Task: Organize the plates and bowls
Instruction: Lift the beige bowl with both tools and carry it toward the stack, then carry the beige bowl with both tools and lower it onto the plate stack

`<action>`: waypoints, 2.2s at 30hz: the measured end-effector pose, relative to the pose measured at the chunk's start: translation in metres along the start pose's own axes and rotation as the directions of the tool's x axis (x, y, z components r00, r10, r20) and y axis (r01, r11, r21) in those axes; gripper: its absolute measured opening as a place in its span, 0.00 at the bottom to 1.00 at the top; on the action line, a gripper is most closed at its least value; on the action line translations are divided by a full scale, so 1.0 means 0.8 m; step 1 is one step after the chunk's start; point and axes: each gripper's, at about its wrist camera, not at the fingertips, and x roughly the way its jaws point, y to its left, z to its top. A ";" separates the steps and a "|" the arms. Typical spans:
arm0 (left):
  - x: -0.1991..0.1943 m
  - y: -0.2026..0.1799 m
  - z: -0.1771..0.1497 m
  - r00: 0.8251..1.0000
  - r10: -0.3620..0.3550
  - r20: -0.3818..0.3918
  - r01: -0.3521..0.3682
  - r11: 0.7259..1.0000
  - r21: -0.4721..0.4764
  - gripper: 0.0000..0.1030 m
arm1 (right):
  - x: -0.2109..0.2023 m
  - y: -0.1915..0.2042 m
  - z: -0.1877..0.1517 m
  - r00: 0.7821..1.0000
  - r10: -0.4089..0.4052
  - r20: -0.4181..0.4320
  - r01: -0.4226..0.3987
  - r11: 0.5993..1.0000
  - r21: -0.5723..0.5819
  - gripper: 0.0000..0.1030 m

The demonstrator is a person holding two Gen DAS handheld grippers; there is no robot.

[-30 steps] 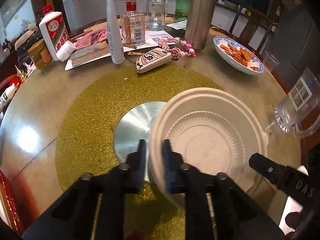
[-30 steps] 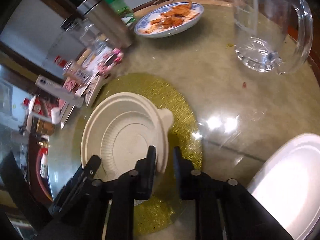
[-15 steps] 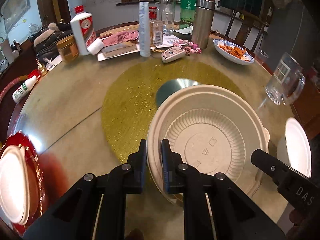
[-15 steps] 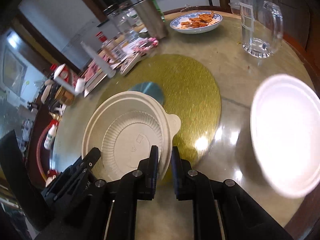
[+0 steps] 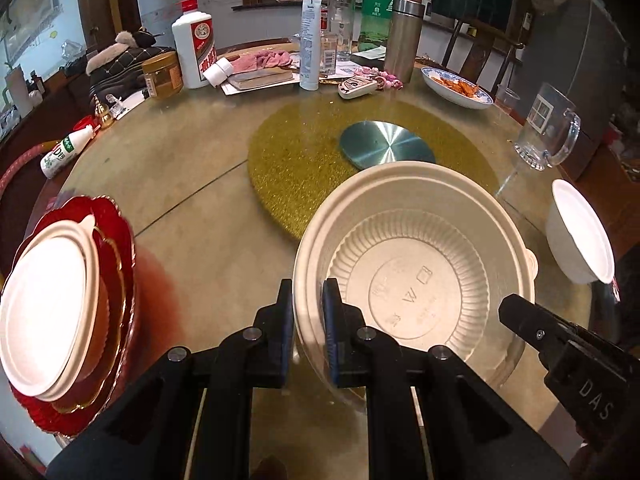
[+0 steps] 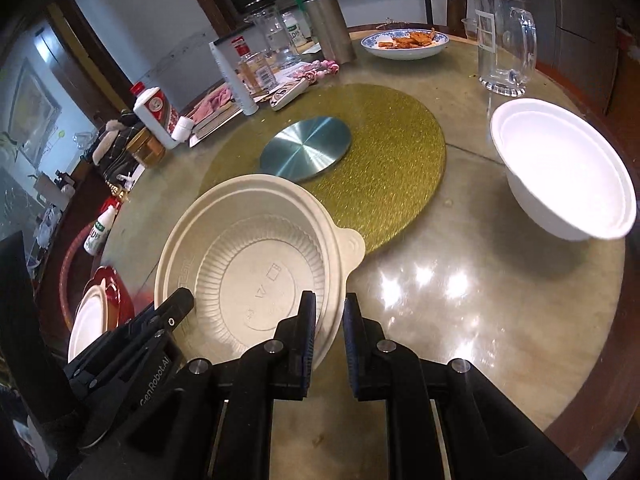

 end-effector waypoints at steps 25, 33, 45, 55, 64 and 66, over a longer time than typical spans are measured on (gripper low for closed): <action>-0.030 0.022 -0.022 0.999 -0.022 0.033 0.022 1.000 -0.013 0.12 | -0.030 0.042 -0.032 0.990 -0.107 0.097 0.117 0.987 -0.106 0.13; -0.039 0.024 -0.022 0.999 -0.020 0.048 0.021 1.000 -0.014 0.12 | -0.039 0.047 -0.034 0.988 -0.106 0.115 0.119 0.986 -0.114 0.13; -0.057 0.032 -0.022 0.997 -0.004 0.077 0.006 1.000 -0.022 0.12 | -0.052 0.061 -0.035 0.986 -0.093 0.142 0.113 0.984 -0.139 0.13; -0.071 0.056 -0.021 0.994 0.021 0.103 -0.016 0.999 -0.051 0.13 | -0.058 0.093 -0.033 0.985 -0.072 0.158 0.101 0.978 -0.184 0.14; -0.081 0.081 -0.018 0.991 0.043 0.123 -0.033 0.996 -0.082 0.13 | -0.060 0.126 -0.033 0.982 -0.064 0.177 0.106 0.966 -0.237 0.14; -0.085 0.086 -0.017 0.990 0.051 0.129 -0.039 0.995 -0.090 0.13 | -0.061 0.133 -0.032 0.982 -0.057 0.179 0.101 0.964 -0.247 0.14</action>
